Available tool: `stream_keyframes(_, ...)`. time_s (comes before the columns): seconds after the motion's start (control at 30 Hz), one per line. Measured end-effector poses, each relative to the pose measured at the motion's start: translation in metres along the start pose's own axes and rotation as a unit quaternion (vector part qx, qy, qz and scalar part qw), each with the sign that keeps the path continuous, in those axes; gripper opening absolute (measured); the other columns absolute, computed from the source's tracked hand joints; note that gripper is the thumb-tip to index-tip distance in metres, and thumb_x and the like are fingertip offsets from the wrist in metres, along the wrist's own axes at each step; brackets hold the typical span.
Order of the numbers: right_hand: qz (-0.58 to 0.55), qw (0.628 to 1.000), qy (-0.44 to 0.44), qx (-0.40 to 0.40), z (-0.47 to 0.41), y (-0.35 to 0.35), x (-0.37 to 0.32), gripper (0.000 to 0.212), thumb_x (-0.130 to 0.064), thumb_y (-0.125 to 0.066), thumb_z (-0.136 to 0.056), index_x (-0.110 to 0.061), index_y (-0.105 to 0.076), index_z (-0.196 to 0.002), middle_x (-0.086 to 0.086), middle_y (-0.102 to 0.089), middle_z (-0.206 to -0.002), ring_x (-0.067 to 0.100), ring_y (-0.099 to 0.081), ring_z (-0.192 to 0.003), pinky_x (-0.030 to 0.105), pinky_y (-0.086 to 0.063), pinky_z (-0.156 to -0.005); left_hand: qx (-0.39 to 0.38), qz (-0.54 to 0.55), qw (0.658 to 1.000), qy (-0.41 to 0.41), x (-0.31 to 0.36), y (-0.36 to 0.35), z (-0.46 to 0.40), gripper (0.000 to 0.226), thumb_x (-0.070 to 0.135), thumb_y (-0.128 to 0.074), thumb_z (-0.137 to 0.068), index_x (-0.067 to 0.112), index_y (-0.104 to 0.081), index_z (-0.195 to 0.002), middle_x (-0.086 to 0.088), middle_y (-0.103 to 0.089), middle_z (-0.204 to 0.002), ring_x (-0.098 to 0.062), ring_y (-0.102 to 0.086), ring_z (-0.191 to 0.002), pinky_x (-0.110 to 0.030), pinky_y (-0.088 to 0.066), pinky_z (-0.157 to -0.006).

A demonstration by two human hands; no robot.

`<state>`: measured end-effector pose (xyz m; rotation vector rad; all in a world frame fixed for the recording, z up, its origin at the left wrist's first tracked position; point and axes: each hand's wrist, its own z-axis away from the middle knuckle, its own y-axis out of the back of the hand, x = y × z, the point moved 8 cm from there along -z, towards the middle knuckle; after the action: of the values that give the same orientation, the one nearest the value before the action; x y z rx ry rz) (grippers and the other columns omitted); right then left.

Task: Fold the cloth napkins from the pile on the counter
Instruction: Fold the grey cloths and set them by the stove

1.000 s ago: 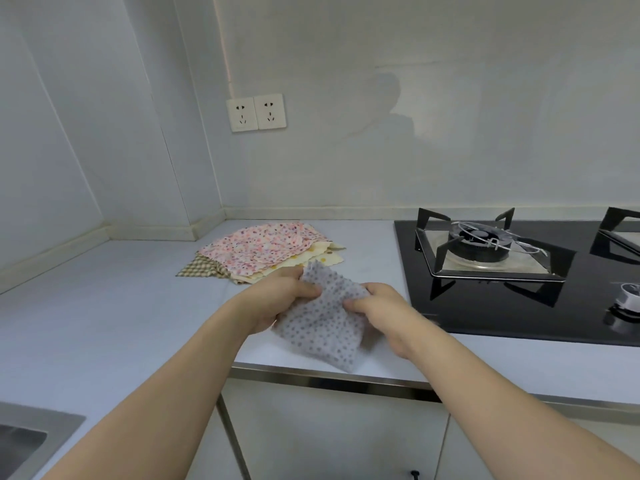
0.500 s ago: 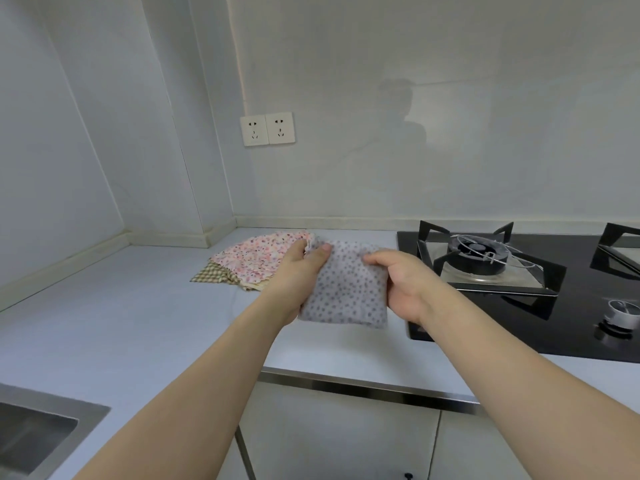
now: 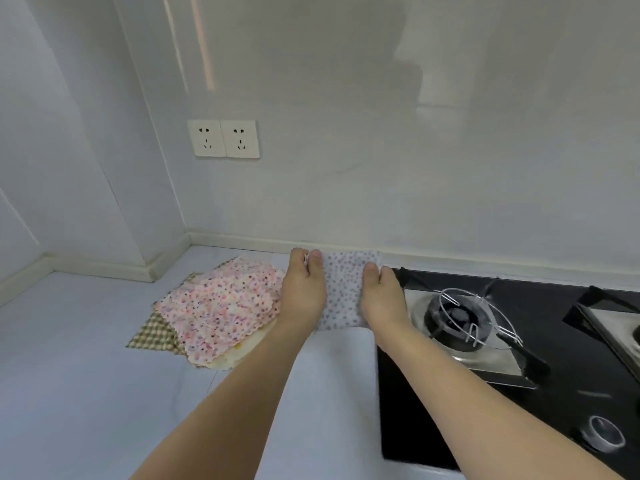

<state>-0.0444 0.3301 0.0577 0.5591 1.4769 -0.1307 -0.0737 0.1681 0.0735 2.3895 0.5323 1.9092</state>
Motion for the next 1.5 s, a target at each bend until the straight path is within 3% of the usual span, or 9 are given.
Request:
stream_keyframes(0.13, 0.017, 0.999, 0.018, 0.047, 0.006, 0.06, -0.053, 0.035, -0.039, -0.035, -0.102, -0.013, -0.046, -0.082, 0.0, -0.054, -0.077, 0.02, -0.051, -0.077, 0.034, -0.04, -0.073, -0.04, -0.009, 0.999, 0.026, 0.067, -0.015, 0.007, 0.029, 0.036, -0.035, -0.104, 0.012, -0.04, -0.088, 0.005, -0.038, -0.063, -0.011, -0.037, -0.055, -0.027, -0.031, -0.052)
stream_keyframes(0.57, -0.016, 0.995, -0.051, 0.087, -0.031, 0.262, -0.037, 0.036, -0.041, -0.034, -0.102, -0.01, -0.052, -0.096, 0.003, -0.058, -0.091, 0.019, -0.056, -0.085, 0.036, -0.045, -0.076, -0.144, 0.031, 0.985, 0.087, 0.173, -0.186, 0.064, 0.03, 0.037, -0.039, -0.103, 0.009, -0.045, -0.094, 0.001, -0.042, -0.071, -0.013, -0.039, -0.064, -0.025, -0.034, -0.057)
stream_keyframes(0.67, -0.024, 0.995, -0.06, 0.074, -0.052, 0.312, -0.018, 0.035, -0.043, -0.034, -0.102, -0.012, -0.051, -0.1, 0.003, -0.059, -0.097, 0.021, -0.058, -0.093, 0.041, -0.049, -0.083, -0.148, 0.062, 0.973, 0.167, 0.172, -0.24, 0.082, 0.031, 0.043, -0.041, -0.101, 0.014, -0.049, -0.105, 0.0, -0.053, -0.085, -0.012, -0.052, -0.076, -0.025, -0.045, -0.068)
stream_keyframes(0.77, -0.025, 0.995, -0.08, 0.061, -0.072, 0.355, 0.002, 0.036, -0.043, -0.034, -0.102, -0.012, -0.051, -0.109, 0.005, -0.06, -0.109, 0.023, -0.057, -0.102, 0.045, -0.05, -0.091, -0.173, 0.11, 0.938, 0.278, 0.163, -0.291, 0.105, 0.025, 0.041, -0.048, -0.098, 0.018, -0.059, -0.102, -0.008, -0.067, -0.107, -0.023, -0.066, -0.095, -0.04, -0.056, -0.085)
stream_keyframes(0.9, -0.01, 0.994, -0.088, 0.067, -0.102, 0.401, 0.027, 0.035, -0.042, -0.034, -0.102, -0.011, -0.05, -0.105, 0.006, -0.055, -0.103, 0.023, -0.053, -0.097, 0.036, -0.043, -0.083, -0.178, 0.17, 0.914, 0.322, 0.159, -0.335, 0.127, 0.019, 0.024, -0.055, -0.096, 0.007, -0.064, -0.093, -0.012, -0.07, -0.1, -0.027, -0.069, -0.088, -0.044, -0.057, -0.084)
stream_keyframes(1.1, 0.002, 0.99, -0.114, 0.084, -0.155, 0.468, 0.07, 0.044, -0.046, -0.035, -0.101, -0.008, -0.051, -0.116, 0.009, -0.058, -0.113, 0.026, -0.055, -0.105, 0.042, -0.047, -0.093, -0.237, 0.05, 0.939, 0.243, 0.173, -0.427, 0.117, 0.026, 0.027, -0.053, -0.099, 0.007, -0.058, -0.083, -0.008, -0.05, -0.067, -0.017, -0.048, -0.054, -0.023, -0.039, -0.044)
stream_keyframes(1.23, 0.0, 0.983, -0.162, 0.085, -0.191, 0.54, 0.114, 0.048, -0.049, -0.034, -0.1, -0.007, -0.055, -0.109, 0.007, -0.058, -0.102, 0.023, -0.056, -0.096, 0.037, -0.047, -0.083, -0.274, 0.01, 0.933, 0.231, 0.186, -0.514, 0.128, 0.026, 0.031, -0.05, -0.101, 0.009, -0.062, -0.092, -0.003, -0.051, -0.068, -0.013, -0.048, -0.056, -0.021, -0.041, -0.041)
stream_keyframes(1.33, -0.011, 0.972, -0.231, 0.045, -0.222, 0.593, 0.151, 0.031, -0.039, -0.04, -0.098, -0.015, -0.053, -0.082, 0.005, -0.052, -0.08, 0.02, -0.051, -0.07, 0.031, -0.043, -0.067, -0.283, -0.013, 0.928, 0.241, 0.19, -0.581, 0.139, 0.023, 0.029, -0.049, -0.1, 0.012, -0.06, -0.09, -0.003, -0.051, -0.069, -0.014, -0.048, -0.056, -0.022, -0.04, -0.041)
stream_keyframes(1.5, -0.028, 0.949, -0.313, -0.005, -0.274, 0.689, 0.208, 0.019, -0.016, -0.048, -0.096, -0.003, -0.063, -0.094, 0.011, -0.058, -0.08, 0.02, -0.054, -0.065, 0.03, -0.046, -0.06, -0.28, -0.047, 0.926, 0.249, 0.199, -0.704, 0.149, 0.02, 0.024, -0.052, -0.098, 0.009, -0.06, -0.088, -0.006, -0.053, -0.068, -0.018, -0.05, -0.054, -0.021, -0.041, -0.039)
